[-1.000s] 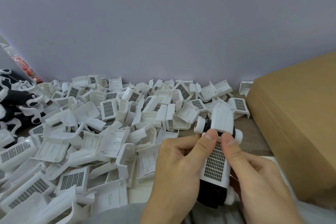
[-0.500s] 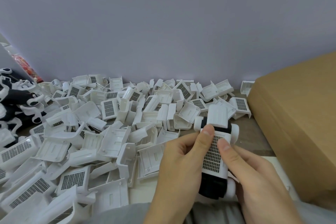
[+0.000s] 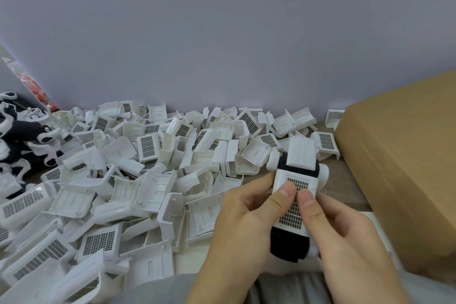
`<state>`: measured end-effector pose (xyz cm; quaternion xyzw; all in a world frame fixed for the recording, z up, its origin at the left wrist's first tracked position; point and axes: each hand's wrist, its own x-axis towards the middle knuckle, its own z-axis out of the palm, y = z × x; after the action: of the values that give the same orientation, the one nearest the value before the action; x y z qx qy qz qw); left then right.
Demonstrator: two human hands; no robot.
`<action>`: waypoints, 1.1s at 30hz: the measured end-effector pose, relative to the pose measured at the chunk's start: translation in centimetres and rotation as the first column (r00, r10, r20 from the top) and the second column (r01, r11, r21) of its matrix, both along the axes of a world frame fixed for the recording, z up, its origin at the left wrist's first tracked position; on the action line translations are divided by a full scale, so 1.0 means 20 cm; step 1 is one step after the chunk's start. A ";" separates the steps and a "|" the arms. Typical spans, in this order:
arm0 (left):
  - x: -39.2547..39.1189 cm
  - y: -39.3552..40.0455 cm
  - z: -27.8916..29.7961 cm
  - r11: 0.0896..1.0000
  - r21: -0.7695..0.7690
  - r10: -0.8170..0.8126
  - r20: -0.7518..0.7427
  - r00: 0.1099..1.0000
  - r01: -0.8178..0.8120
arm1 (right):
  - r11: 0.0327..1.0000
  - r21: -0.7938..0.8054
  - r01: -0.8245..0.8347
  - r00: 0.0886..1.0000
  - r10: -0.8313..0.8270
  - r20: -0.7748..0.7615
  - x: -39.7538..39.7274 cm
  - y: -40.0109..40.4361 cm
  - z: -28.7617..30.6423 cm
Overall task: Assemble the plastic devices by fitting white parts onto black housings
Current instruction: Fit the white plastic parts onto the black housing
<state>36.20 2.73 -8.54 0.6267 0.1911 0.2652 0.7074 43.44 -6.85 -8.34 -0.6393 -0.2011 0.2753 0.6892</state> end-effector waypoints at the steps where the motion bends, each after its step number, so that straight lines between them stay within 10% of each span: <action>1: 0.00 0.00 0.00 1.000 -0.012 -0.002 0.011 1.000 0.002 | 1.000 -0.001 0.007 1.000 -0.007 0.010 0.00 0.00 0.00; 12: 0.02 0.00 -0.02 0.984 -0.174 0.039 0.043 0.998 -0.031 | 0.992 0.125 0.029 0.998 -0.022 -0.054 0.00 0.02 -0.02; 23: 0.01 -0.01 -0.02 0.992 0.125 0.026 0.003 1.000 -0.026 | 0.989 0.124 0.079 0.995 -0.086 0.055 0.03 0.01 -0.05; 33: 0.02 -0.01 -0.01 0.995 -0.072 0.083 0.107 0.991 -0.076 | 0.974 0.207 0.094 0.995 -0.098 0.010 0.01 0.02 -0.04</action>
<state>36.58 2.55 -8.81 0.5787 0.1857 0.3205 0.7266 43.64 -6.37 -9.23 -0.5760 -0.2044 0.2129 0.7623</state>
